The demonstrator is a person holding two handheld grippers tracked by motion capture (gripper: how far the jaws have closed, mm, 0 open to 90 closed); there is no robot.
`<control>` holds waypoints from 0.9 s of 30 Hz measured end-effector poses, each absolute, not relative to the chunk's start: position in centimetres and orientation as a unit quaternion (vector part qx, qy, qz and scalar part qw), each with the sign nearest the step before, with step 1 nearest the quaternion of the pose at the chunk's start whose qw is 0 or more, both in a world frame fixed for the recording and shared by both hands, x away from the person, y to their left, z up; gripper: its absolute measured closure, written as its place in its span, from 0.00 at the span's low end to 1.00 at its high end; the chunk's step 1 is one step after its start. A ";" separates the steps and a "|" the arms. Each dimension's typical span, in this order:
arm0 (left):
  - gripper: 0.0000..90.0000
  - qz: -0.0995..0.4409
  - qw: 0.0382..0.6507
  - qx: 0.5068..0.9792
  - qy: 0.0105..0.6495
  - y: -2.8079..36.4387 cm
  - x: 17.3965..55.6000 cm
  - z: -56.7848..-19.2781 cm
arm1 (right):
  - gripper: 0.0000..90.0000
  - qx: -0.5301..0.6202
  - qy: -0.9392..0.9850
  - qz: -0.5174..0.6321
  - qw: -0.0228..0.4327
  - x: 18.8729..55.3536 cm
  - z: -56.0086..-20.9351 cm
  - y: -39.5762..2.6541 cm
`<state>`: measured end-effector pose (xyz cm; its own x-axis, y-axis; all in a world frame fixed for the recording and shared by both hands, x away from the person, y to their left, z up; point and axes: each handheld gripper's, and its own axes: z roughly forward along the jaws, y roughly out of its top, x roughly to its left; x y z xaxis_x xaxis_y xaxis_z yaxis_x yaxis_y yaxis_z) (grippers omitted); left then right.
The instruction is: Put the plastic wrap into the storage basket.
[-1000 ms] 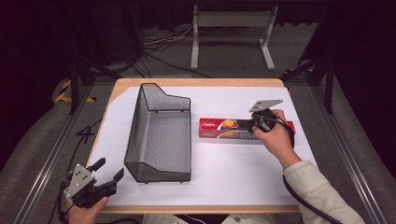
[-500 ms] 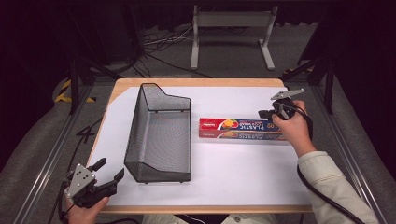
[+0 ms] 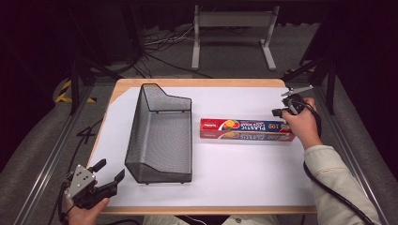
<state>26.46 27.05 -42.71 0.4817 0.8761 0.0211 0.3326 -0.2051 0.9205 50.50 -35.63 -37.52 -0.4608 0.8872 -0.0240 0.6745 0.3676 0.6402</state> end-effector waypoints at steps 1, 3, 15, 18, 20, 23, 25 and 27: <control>0.29 0.289 0.471 0.721 0.419 27.1 26.5 -42.7 | 1.00 0.488 0.806 0.280 0.186 50.7 -37.7 -35.8; 0.29 0.288 0.472 0.719 0.420 27.1 26.5 -42.7 | 1.00 0.489 0.809 0.269 0.186 51.0 -38.0 -36.0; 0.29 0.290 0.471 0.719 0.420 27.1 26.4 -42.7 | 1.00 0.520 0.810 0.228 0.147 51.4 -39.6 -36.6; 0.29 0.290 0.472 0.718 0.421 27.2 26.4 -42.7 | 1.00 0.510 0.822 0.214 0.133 51.2 -39.6 -36.6; 0.29 0.290 0.472 0.718 0.421 27.2 26.4 -42.7 | 1.00 0.508 0.825 0.210 0.128 51.1 -39.6 -36.5; 0.29 0.290 0.471 0.718 0.421 27.2 26.4 -42.7 | 1.00 0.500 0.833 0.204 0.119 50.2 -39.5 -36.5; 0.29 0.291 0.471 0.719 0.420 27.1 26.4 -42.7 | 1.00 0.496 0.836 0.201 0.120 49.4 -39.5 -36.4; 0.29 0.291 0.470 0.719 0.421 27.1 26.4 -42.7 | 1.00 0.492 0.838 0.205 0.116 48.5 -39.5 -36.4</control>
<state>26.36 27.12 -42.66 0.4756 0.8794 0.0231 0.3319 -0.2037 0.9210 48.53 -36.40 -39.49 -0.4888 0.8724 0.0064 0.7773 0.4322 0.4572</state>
